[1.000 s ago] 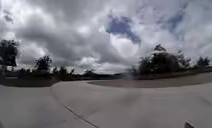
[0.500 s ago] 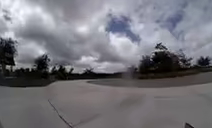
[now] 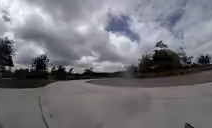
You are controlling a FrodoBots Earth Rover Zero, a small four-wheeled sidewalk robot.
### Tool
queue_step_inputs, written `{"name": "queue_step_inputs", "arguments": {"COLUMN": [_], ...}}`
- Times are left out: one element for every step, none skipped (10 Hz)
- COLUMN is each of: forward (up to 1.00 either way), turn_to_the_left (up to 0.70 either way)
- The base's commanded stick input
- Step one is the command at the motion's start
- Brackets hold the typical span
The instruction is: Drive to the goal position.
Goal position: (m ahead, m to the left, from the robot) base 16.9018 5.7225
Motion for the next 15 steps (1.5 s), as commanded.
{"name": "queue_step_inputs", "arguments": {"forward": [0.6,0.6,0.6,0.6,0.6,0.6,0.6,0.59,0.58,0.58,0.58,0.58,0.58,0.58,0.58], "turn_to_the_left": [0.01,0.01,0.01,0.01,0.01,0.01,0.01,0.01,0.01,0.01,0.04,0.13,0.14,0.14,0.14]}}
